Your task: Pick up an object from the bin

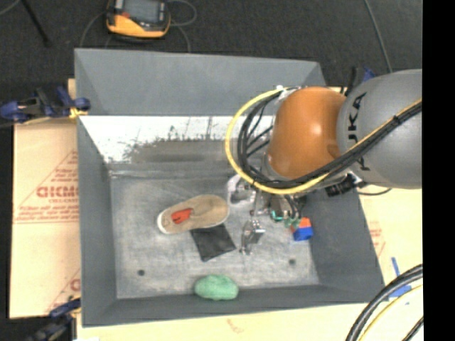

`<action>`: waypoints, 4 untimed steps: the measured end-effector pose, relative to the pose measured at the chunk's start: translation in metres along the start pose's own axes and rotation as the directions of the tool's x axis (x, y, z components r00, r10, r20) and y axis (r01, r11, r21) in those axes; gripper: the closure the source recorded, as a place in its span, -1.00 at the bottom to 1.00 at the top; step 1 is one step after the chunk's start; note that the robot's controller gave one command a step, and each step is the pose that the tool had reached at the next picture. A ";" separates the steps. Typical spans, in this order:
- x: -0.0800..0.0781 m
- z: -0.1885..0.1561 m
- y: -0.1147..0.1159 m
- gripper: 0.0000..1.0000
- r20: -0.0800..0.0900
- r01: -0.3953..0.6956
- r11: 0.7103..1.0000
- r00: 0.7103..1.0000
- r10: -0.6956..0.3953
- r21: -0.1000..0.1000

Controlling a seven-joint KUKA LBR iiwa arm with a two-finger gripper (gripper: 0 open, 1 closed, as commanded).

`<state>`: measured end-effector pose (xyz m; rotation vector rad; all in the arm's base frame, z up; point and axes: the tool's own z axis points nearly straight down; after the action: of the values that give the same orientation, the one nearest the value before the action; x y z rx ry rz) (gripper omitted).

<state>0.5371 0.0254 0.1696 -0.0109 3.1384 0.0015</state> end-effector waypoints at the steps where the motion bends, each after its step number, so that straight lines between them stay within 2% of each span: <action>1: -0.033 0.088 0.047 1.00 0.026 0.152 0.988 0.988 -0.152 0.007; 2: -0.033 0.088 0.047 1.00 0.026 0.151 0.989 0.988 -0.151 0.007; 3: -0.038 0.052 0.054 1.00 -0.001 0.149 0.989 0.989 -0.149 0.002; 4: -0.038 0.020 0.056 1.00 0.005 0.149 0.989 0.989 -0.149 0.001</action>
Offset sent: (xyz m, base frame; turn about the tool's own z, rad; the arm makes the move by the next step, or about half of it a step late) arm 0.0000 0.0000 0.0000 0.0000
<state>0.5750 0.0821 0.1497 -0.2443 3.1241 -0.0001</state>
